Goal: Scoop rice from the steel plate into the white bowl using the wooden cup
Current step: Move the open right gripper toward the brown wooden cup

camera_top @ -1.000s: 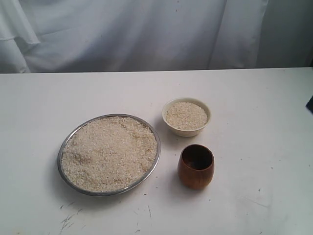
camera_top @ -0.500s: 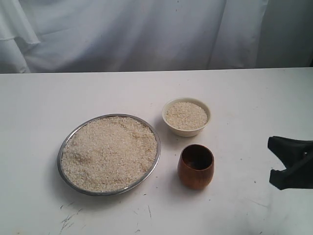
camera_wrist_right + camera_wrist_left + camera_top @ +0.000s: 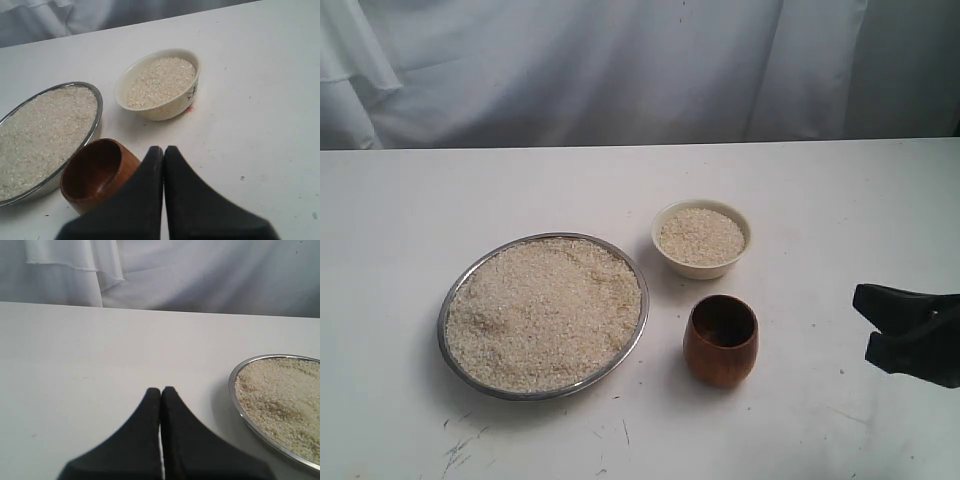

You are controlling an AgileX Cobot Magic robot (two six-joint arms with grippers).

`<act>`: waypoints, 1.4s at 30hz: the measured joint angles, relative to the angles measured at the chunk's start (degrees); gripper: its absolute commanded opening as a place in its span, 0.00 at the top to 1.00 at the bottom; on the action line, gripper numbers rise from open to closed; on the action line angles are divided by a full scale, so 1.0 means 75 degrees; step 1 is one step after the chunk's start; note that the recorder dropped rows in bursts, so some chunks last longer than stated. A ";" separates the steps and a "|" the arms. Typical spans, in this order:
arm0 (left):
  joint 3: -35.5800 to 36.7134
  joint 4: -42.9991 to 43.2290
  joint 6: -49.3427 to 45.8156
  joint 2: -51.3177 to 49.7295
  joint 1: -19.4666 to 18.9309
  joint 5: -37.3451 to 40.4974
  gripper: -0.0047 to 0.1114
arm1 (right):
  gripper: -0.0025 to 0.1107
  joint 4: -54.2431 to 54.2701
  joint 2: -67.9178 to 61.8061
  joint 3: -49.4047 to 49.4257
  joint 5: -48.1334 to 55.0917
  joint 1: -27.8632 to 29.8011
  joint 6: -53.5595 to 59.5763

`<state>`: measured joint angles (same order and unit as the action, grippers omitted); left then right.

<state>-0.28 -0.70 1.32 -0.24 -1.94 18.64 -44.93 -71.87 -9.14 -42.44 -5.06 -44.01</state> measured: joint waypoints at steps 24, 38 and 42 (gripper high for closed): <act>0.0000 0.0000 0.0000 0.0000 0.0000 0.0000 0.96 | 0.31 -0.1317 -0.2132 -0.0120 -0.0600 -0.1328 0.1690; 0.0000 0.0000 0.0000 0.0000 0.0000 0.0000 0.96 | 0.29 -0.0750 -0.2674 -0.0392 -0.0859 -0.1374 0.2318; 0.0000 0.0000 0.0000 0.0000 0.0000 0.0000 0.96 | 0.29 -0.0735 -0.2680 -0.0639 -0.0859 -0.1394 0.2384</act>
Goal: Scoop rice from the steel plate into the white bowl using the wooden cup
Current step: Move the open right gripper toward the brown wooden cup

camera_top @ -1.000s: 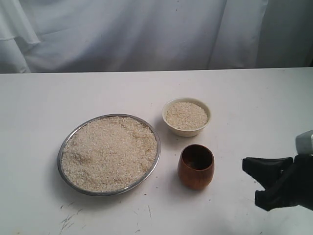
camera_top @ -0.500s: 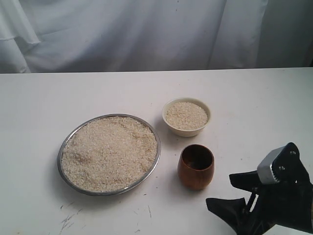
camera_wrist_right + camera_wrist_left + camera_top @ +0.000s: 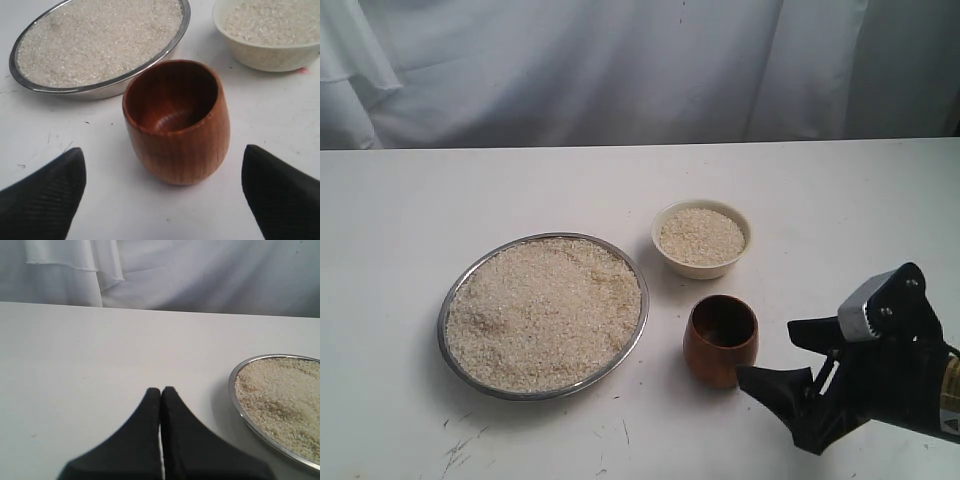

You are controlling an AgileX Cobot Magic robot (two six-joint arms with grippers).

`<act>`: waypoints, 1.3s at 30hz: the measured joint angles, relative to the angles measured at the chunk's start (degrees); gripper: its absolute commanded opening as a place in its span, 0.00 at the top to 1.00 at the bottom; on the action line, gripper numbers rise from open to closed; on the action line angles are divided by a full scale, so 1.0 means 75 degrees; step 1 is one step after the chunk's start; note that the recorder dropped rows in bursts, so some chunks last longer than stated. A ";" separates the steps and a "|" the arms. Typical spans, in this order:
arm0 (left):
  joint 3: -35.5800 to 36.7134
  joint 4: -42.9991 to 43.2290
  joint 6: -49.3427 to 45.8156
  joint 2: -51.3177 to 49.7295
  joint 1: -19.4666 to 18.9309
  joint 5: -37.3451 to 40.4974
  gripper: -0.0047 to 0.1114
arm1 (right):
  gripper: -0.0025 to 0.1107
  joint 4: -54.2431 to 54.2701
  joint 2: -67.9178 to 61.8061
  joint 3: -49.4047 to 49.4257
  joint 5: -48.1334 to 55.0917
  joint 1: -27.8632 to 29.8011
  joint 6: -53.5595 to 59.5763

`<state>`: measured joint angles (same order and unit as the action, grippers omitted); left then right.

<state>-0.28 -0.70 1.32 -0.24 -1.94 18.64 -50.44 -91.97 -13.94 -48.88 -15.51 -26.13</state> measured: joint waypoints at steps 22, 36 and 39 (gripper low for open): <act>0.0000 0.0000 0.0000 0.0000 0.0000 0.0000 0.96 | 0.29 -0.0315 -0.0012 -0.0702 0.0951 -0.0441 -0.0136; 0.0000 0.0000 0.0000 0.0000 0.0000 0.0000 0.96 | 0.29 -0.0414 -0.0047 -0.0702 0.1178 -0.0506 -0.0368; 0.0000 0.0000 0.0000 0.0000 0.0000 0.0000 0.96 | 0.25 -0.0718 -0.0358 -0.0715 0.1128 -0.0506 -0.0485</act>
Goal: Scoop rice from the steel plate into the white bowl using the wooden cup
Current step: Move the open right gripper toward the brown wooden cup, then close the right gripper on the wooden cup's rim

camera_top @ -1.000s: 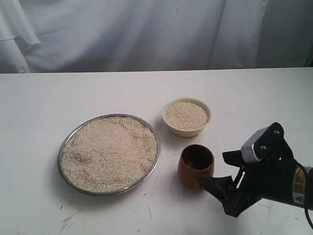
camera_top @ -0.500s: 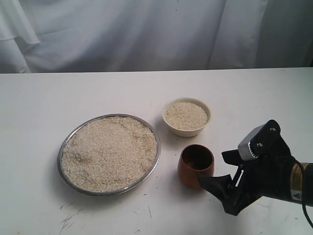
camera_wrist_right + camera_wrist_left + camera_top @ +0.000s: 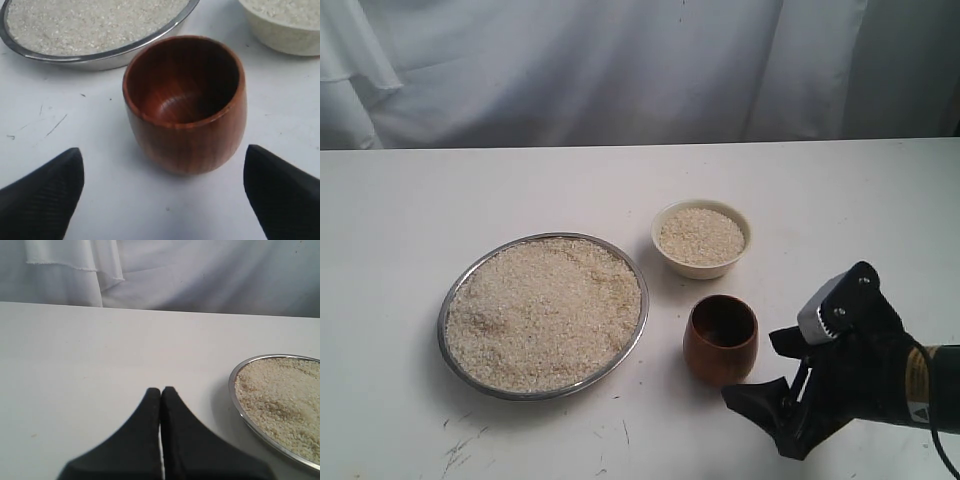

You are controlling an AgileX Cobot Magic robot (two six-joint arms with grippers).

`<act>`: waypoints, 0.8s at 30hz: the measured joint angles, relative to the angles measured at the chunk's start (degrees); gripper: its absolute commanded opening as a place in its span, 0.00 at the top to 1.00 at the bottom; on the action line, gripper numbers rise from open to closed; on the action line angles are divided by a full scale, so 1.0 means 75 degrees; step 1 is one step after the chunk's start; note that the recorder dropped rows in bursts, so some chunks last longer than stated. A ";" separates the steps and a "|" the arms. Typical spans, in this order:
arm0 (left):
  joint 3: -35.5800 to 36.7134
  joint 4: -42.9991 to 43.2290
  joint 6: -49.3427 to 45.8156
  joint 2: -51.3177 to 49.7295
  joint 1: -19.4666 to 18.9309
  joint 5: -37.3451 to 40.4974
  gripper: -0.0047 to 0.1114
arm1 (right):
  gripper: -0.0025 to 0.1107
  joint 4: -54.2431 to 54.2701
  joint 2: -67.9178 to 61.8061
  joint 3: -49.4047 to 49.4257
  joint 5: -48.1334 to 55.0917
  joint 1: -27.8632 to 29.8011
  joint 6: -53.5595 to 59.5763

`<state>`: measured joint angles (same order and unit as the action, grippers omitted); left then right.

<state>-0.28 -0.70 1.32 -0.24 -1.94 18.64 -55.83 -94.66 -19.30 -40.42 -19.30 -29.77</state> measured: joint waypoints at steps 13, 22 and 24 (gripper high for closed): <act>0.0000 0.0000 0.0000 0.0000 0.0000 0.0000 0.96 | 0.25 0.0418 -0.0549 -0.0066 -0.0228 0.0000 0.0519; 0.0000 0.0000 0.0000 0.0000 0.0000 0.0000 0.96 | 0.25 0.0779 -0.0549 -0.0066 -0.0249 0.0000 0.0719; 0.0000 0.0000 0.0000 0.0000 0.0000 0.0000 0.96 | 0.25 0.0780 -0.0563 -0.0102 -0.0270 0.0000 0.0737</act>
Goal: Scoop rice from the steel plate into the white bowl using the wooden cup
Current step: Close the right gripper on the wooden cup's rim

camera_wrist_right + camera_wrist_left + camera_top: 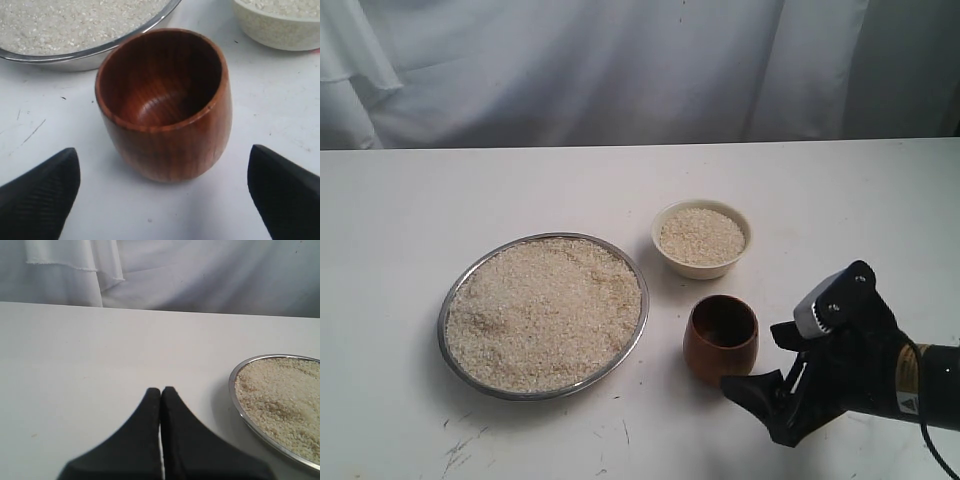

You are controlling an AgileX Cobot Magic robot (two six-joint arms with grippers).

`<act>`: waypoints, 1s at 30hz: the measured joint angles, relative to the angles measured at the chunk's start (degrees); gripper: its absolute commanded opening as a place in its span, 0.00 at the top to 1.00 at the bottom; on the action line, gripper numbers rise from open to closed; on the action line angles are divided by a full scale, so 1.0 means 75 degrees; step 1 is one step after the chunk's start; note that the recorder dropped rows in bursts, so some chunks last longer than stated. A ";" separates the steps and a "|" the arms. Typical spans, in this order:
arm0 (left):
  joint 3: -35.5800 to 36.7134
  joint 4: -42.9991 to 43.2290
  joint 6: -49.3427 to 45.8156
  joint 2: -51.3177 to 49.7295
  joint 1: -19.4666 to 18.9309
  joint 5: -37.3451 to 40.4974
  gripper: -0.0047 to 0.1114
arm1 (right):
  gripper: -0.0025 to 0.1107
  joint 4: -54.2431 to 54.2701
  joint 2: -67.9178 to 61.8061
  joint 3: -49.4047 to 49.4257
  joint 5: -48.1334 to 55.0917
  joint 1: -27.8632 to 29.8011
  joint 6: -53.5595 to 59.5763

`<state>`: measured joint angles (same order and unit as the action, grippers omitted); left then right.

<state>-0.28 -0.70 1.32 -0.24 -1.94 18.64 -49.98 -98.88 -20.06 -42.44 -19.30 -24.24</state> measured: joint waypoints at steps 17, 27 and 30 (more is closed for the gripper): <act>0.0000 0.0000 0.0000 0.0000 0.0000 0.0000 0.96 | 0.25 -0.0268 -0.0734 -0.0585 -0.0295 0.0000 0.0014; 0.0000 0.0000 0.0000 0.0000 0.0000 0.0000 0.96 | 0.25 -0.0777 -0.0986 -0.0985 -0.0357 0.0000 0.0014; 0.0000 0.0000 0.0000 0.0000 0.0000 0.0000 0.96 | 0.25 -0.0827 -0.0986 -0.1054 -0.0357 0.0000 0.0014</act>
<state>-0.28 -0.70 1.32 -0.24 -1.94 18.64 -56.18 -106.28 -27.97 -45.12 -19.30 -24.14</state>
